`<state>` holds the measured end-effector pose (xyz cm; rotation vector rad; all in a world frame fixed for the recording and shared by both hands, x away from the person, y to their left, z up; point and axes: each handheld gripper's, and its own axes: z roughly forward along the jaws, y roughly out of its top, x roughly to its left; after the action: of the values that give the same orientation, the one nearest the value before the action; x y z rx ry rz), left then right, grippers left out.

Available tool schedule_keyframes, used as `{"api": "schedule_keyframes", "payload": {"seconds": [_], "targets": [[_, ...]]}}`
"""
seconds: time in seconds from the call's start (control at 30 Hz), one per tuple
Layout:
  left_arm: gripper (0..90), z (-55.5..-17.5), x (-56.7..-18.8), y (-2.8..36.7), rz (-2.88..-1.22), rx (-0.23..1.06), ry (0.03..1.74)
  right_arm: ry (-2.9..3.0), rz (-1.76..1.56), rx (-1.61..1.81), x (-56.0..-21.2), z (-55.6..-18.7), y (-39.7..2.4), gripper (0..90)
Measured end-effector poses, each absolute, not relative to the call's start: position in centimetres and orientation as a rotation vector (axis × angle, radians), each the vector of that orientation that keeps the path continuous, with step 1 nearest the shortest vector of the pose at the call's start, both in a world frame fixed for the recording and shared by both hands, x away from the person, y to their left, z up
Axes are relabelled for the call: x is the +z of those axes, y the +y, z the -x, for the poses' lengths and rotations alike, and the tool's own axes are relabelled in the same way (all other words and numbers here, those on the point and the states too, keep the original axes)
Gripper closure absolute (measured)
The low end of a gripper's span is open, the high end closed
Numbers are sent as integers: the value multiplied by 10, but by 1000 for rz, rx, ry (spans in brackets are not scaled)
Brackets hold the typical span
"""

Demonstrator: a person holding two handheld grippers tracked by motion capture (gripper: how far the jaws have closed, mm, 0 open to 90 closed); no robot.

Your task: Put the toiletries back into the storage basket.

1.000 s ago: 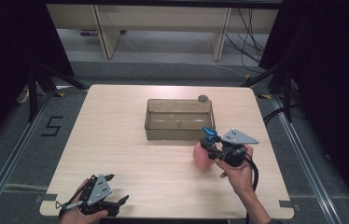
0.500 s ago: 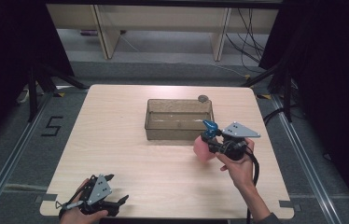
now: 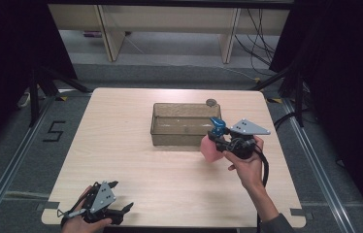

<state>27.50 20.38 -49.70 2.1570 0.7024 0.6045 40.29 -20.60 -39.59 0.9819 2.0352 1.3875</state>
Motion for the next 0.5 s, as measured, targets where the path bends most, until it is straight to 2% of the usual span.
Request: {"api": "schedule_keyframes", "payload": {"seconds": [0.5], "targets": [[148,-275,-498,204,-2160,616,701,2012,-958,1404,-374,-414,-202,534]]}}
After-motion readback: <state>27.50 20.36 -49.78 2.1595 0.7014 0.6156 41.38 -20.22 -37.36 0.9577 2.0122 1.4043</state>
